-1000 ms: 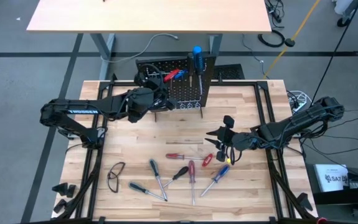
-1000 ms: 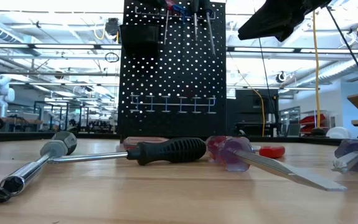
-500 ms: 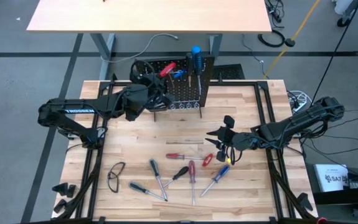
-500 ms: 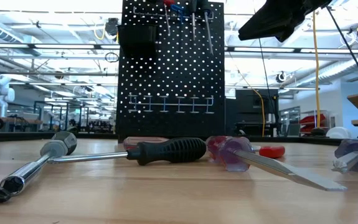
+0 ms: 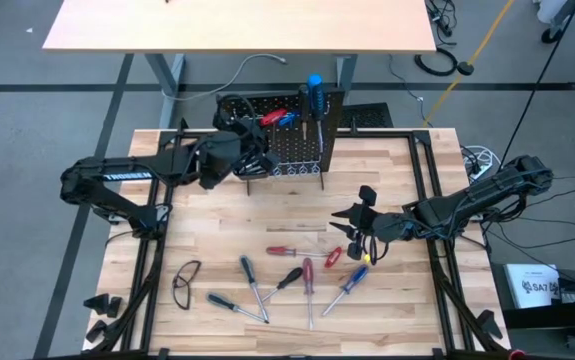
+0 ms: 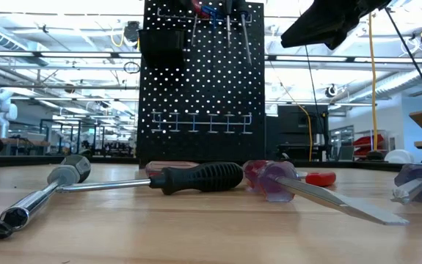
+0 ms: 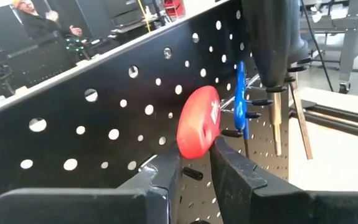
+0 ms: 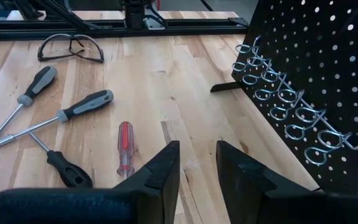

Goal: Hang tools onto peg board
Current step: Hang the red allen wrench on the pegboard

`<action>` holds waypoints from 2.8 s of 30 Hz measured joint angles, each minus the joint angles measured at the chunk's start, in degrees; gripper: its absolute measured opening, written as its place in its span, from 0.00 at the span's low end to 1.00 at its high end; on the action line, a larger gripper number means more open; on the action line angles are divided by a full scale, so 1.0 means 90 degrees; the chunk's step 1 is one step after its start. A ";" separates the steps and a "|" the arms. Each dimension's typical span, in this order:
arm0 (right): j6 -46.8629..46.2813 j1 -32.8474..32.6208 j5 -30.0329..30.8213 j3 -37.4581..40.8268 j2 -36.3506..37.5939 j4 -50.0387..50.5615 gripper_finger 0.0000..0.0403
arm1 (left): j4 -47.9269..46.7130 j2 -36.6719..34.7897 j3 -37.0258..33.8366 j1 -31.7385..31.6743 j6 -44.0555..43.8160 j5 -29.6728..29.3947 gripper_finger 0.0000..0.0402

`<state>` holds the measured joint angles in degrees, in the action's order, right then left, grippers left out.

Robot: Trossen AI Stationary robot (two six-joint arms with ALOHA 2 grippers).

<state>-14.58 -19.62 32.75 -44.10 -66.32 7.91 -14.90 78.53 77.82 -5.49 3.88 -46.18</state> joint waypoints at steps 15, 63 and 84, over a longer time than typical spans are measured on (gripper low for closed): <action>0.0002 0.0000 0.0000 0.0000 0.0000 0.0007 0.24 | -0.0390 -0.0338 0.0003 -0.0081 0.0504 0.0292 0.21; 0.0073 0.0000 0.0022 0.0000 0.0000 -0.0331 0.24 | -0.0415 -0.0615 0.0003 -0.0421 0.0506 0.1465 0.21; 0.0055 0.0002 0.0022 0.0000 -0.0002 -0.0331 0.24 | -0.0470 -0.0558 0.0003 -0.0716 0.0678 0.1290 0.21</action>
<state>-14.09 -19.59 32.95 -44.10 -66.35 4.93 -19.13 73.50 77.84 -11.94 9.98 -34.57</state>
